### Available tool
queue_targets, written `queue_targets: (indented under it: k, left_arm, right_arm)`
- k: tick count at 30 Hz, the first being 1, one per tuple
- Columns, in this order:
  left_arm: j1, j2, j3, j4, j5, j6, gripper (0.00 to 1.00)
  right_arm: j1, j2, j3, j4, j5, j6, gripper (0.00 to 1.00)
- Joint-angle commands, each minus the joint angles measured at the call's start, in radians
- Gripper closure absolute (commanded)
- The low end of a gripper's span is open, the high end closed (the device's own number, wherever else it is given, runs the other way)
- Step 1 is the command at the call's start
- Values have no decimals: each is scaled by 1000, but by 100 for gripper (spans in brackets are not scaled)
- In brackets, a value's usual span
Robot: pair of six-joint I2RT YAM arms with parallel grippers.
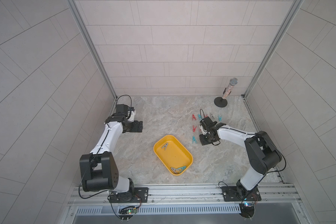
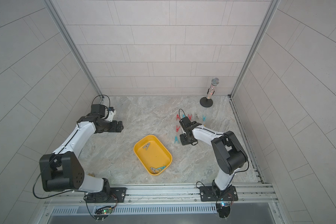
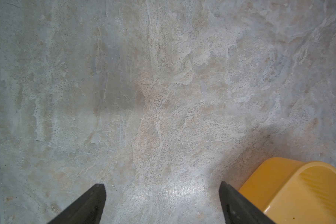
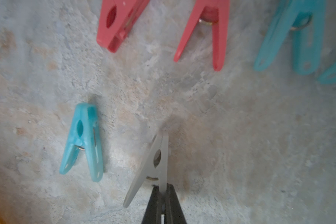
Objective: Take the clothespins out of the storage box
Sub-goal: Place the clothespin at the center of the board.
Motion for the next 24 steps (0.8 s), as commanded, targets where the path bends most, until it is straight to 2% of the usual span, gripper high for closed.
queue_targets:
  k: [1,16,24]
  left_arm:
    - [7,-15,-7,-3,2,-3,1]
    - [8,-14,-6,-3,2,-3,1]
    - [6,-16,-6,-3,3,-3,1]
  right_arm:
    - [-5,18,-6,6,16,-10,96]
    - [-6,9,-26,9,16,-6,81]
    - [-5,-63,-23,-16,10,0,74]
